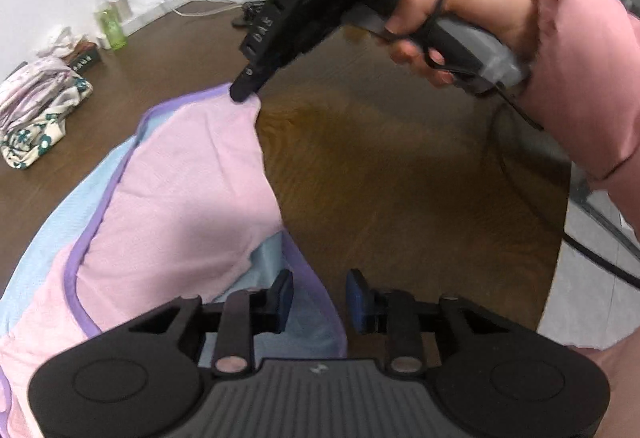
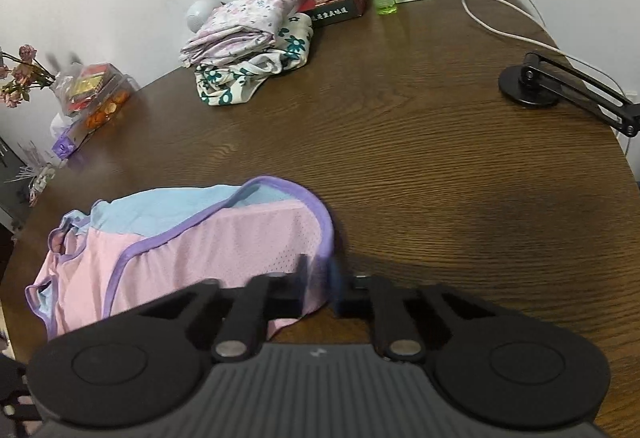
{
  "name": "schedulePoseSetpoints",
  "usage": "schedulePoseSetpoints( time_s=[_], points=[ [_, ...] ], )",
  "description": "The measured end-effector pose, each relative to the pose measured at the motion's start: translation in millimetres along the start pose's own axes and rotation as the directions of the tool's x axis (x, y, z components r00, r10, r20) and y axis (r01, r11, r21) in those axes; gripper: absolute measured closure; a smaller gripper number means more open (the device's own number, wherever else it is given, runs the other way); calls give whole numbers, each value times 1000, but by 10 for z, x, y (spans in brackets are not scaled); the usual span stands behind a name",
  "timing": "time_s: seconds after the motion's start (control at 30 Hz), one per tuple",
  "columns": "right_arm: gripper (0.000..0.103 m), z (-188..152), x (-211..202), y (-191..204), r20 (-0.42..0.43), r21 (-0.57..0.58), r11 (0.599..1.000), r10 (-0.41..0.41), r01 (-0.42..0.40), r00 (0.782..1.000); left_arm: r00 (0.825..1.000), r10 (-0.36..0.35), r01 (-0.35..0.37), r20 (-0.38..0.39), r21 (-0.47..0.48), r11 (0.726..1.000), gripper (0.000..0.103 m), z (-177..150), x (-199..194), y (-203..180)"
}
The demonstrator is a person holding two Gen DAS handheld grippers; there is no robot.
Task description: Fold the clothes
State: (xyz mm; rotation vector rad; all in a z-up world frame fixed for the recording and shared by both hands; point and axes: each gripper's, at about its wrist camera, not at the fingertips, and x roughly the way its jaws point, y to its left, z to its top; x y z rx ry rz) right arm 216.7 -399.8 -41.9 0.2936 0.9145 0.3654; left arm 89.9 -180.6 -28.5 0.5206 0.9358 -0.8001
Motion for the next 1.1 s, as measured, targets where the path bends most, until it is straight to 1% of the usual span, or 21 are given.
schedulePoseSetpoints(
  time_s=[0.07, 0.1, 0.17, 0.23, 0.27, 0.37, 0.4, 0.43, 0.47, 0.5, 0.53, 0.57, 0.6, 0.67, 0.7, 0.77, 0.8, 0.87, 0.97, 1.07, 1.1],
  points=[
    [99, 10, -57, 34, 25, 1, 1000, 6, -6, 1000, 1000, 3, -3, -2, 1, 1000, 96, -7, -3, 22],
    [99, 25, -107, 48, 44, 6, 1000, 15, -15, 999, 1000, -2, 2, -4, 2, 1000, 101, -10, -1, 15],
    [99, 90, -246, 82, 90, 15, 999, 43, -45, 995, 998, -67, 67, 6, -37, 997, 102, -25, -1, 68],
    [99, 179, -390, 161, 133, 3, 997, 79, -80, 988, 990, -136, 137, 20, -76, 988, 103, -40, -5, 126],
    [99, 234, -446, 217, 152, -8, 996, 86, -86, 985, 977, -208, 212, 50, -112, 971, 103, -49, -40, 193],
    [99, 408, -531, 410, 185, -47, 996, 82, -74, 979, 933, -333, 352, 135, -167, 921, 103, -59, -137, 261],
    [98, 453, -488, 482, 176, -68, 997, 45, -33, 983, 926, -352, 373, 140, -176, 911, 99, -64, -131, 251],
    [97, 490, -405, 554, 144, -94, 995, -9, 23, 989, 919, -368, 390, 145, -184, 902, 87, -70, -126, 240],
    [92, 503, -312, 598, 116, -111, 991, -64, 77, 991, 922, -361, 383, 143, -181, 906, 76, -90, -130, 223],
    [83, 489, -234, 610, 92, -119, 985, -116, 127, 989, 925, -348, 371, 150, -174, 912, 60, -124, -159, 218],
    [77, 451, -202, 588, 85, -120, 981, -140, 149, 987, 925, -341, 368, 168, -170, 914, 58, -160, -208, 245],
    [66, 413, -171, 565, 79, -121, 978, -162, 171, 984, 921, -339, 373, 192, -184, 909, 58, -190, -264, 331],
    [63, 358, -199, 497, 80, -104, 981, -157, 165, 984, 919, -331, 373, 214, -199, 906, 57, -216, -317, 419],
    [64, 249, -255, 360, 83, -70, 986, -148, 154, 986, 951, -225, 273, 212, -237, 932, 54, -215, -351, 654],
    [63, 183, -298, 285, 83, -49, 988, -141, 145, 987, 963, -171, 222, 209, -256, 941, 54, -215, -368, 771],
    [63, 58, -344, 168, 70, -8, 992, -127, 128, 989, 978, -61, 119, 201, -293, 949, 54, -214, -402, 1006],
    [63, -7, -355, 151, 64, 2, 993, -114, 114, 991, 981, -6, 67, 195, -311, 948, 54, -214, -419, 1123],
    [63, -165, -382, 184, 48, -4, 997, -83, 83, 995, 979, 101, -34, 178, -344, 938, 56, -209, -445, 1353],
    [63, -394, -417, 339, 18, -57, 997, -46, 47, 999, 986, 130, -91, 103, -320, 943, 58, -78, -242, 1453],
    [62, -599, -426, 592, -10, -139, 990, -38, 37, 999, 978, 205, -184, 46, -284, 941, 58, 1, -69, 1485],
    [59, -643, -419, 660, -12, -159, 986, -48, 45, 999, 976, 218, -202, 26, -281, 938, 58, 34, -3, 1498]
  ],
)
